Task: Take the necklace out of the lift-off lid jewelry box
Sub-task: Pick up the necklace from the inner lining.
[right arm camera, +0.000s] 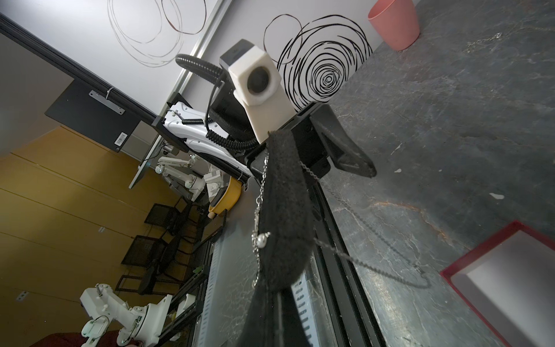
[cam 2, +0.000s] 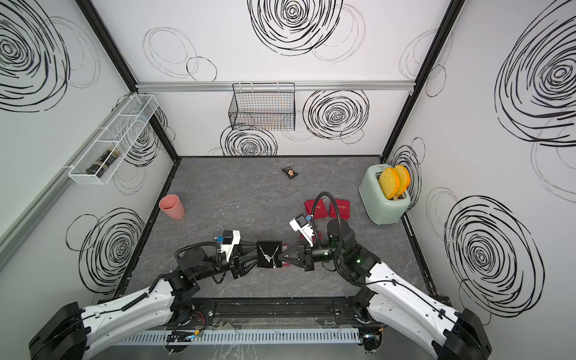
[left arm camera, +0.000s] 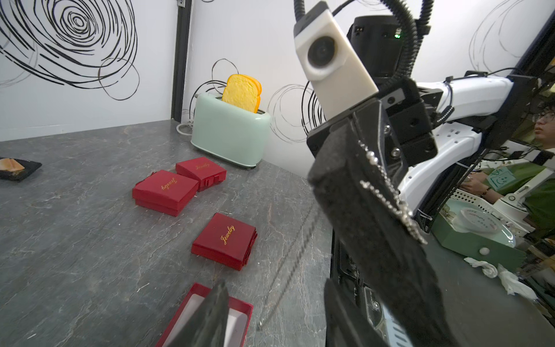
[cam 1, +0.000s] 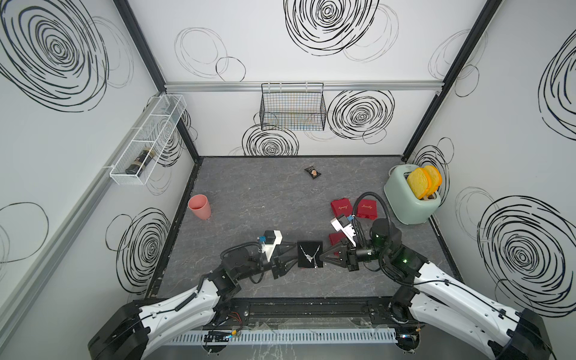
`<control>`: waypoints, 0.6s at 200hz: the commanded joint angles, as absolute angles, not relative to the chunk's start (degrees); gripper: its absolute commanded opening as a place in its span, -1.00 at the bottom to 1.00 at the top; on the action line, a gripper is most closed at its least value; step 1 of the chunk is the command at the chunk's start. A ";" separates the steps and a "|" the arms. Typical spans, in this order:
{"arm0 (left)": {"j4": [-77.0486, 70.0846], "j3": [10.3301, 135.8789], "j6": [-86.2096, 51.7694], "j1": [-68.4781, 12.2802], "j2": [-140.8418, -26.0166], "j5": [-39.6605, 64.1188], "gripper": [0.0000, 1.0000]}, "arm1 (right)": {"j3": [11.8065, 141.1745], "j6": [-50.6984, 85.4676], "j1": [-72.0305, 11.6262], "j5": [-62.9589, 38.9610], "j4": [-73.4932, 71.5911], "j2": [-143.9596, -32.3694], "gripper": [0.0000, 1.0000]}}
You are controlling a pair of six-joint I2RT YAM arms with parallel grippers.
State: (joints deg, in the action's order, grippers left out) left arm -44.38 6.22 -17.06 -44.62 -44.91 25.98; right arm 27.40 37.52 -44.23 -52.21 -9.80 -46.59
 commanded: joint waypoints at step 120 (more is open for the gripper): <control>-46.28 9.86 -14.51 -45.75 -44.45 22.28 -1.00 | 27.67 36.59 -47.29 -50.12 -8.00 -44.35 -0.97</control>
